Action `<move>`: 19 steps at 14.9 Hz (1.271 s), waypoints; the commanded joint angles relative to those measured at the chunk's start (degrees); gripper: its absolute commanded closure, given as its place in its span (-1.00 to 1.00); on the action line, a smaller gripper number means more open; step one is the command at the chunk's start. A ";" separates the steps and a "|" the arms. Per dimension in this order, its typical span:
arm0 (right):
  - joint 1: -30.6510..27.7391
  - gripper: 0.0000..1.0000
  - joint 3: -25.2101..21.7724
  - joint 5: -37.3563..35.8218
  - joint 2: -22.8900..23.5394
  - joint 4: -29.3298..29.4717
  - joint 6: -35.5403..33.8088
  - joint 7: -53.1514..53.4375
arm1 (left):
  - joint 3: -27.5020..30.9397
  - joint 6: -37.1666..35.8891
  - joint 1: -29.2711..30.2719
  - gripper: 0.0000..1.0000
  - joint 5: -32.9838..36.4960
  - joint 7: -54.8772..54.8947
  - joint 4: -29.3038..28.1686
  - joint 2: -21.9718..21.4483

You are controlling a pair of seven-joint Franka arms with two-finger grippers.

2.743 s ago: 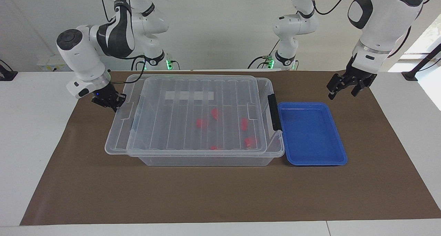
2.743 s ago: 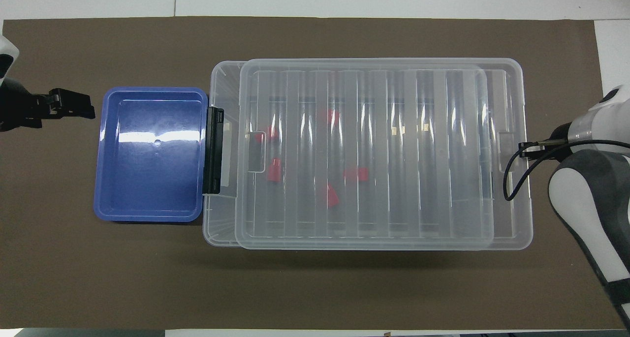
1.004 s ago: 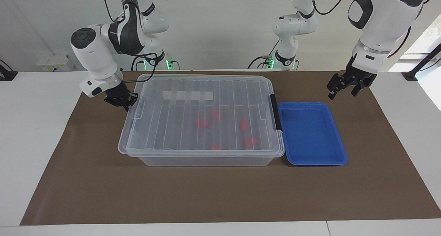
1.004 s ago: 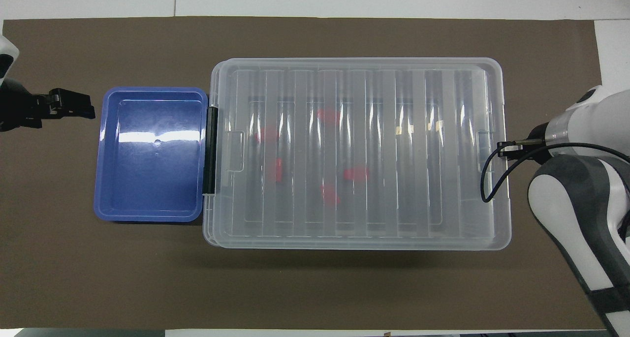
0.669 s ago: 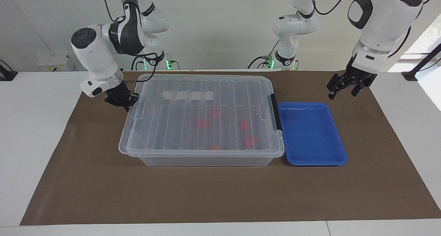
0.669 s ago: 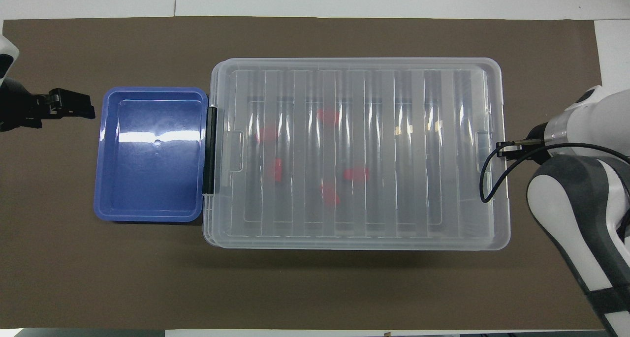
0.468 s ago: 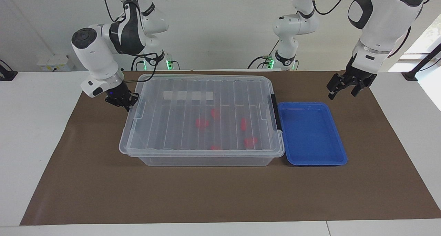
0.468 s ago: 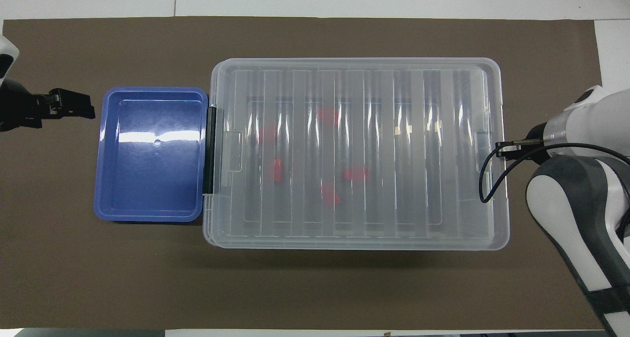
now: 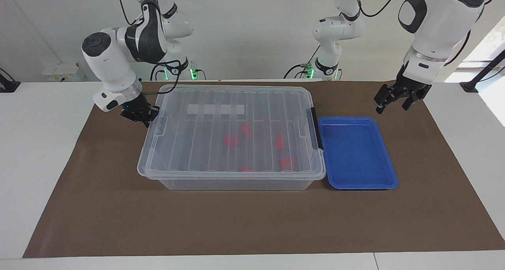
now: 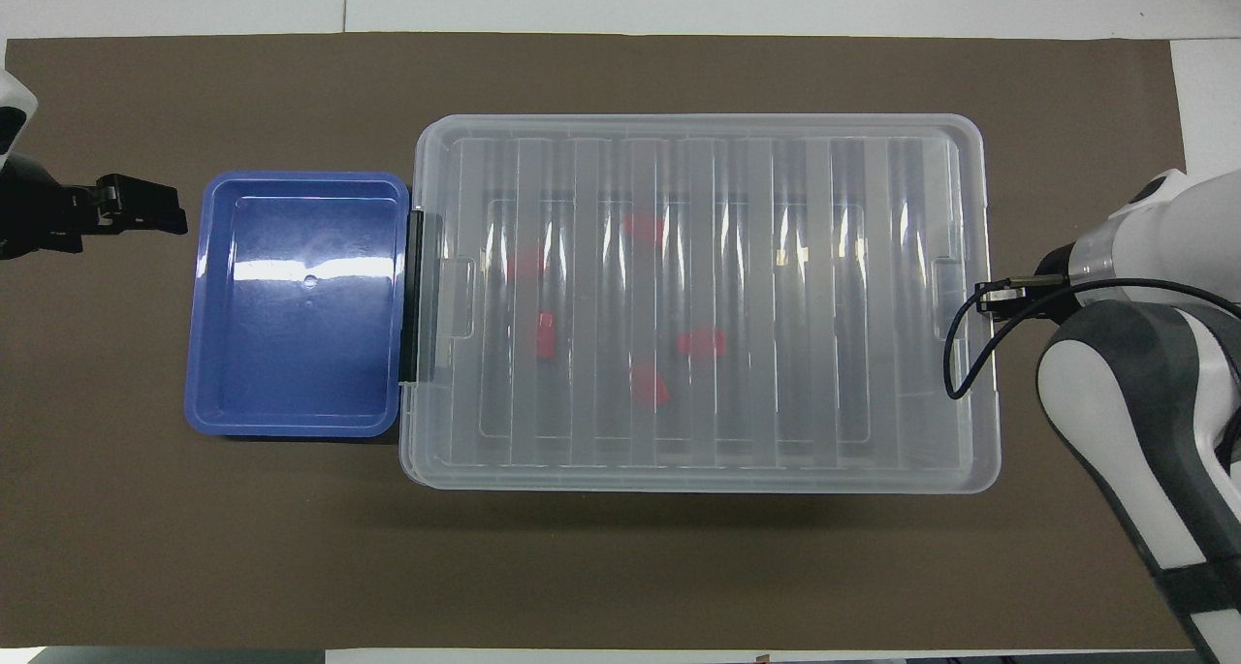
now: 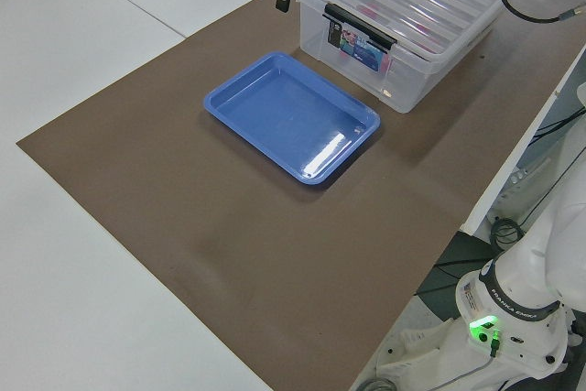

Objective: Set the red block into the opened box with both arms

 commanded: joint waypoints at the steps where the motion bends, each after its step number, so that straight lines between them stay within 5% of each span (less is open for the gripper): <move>1: -0.60 1.00 0.11 1.01 4.24 11.40 -10.22 1.61 | -0.15 -0.85 0.42 -1.00 -0.10 0.40 0.05 -0.22; 5: -2.62 1.00 -0.24 0.22 3.02 17.84 -19.37 1.70 | -0.15 -0.85 0.42 -1.00 -0.10 0.40 0.05 -0.13; 7: -3.85 0.73 -0.07 0.13 1.53 19.86 -24.30 1.79 | -0.15 -0.85 0.42 -1.00 -0.10 0.40 0.05 -0.22; 11: -5.08 0.62 -0.16 -0.40 1.69 22.16 -27.74 1.62 | -0.15 -0.85 0.42 -1.00 -0.10 0.40 0.05 -0.22; 12: -6.30 -0.36 0.28 -0.40 1.79 22.16 -27.57 1.44 | -0.15 -0.85 0.42 -1.00 -0.10 0.40 0.05 -0.13; 13: -6.92 -0.99 0.46 -0.40 1.79 22.16 -27.39 1.26 | -0.15 -0.85 0.42 -1.00 -0.10 0.40 0.05 -0.13; 19: -7.02 -1.00 0.37 -0.66 2.14 24.09 -27.48 1.35 | -0.15 -0.85 0.42 -1.00 -0.10 0.40 0.05 -0.22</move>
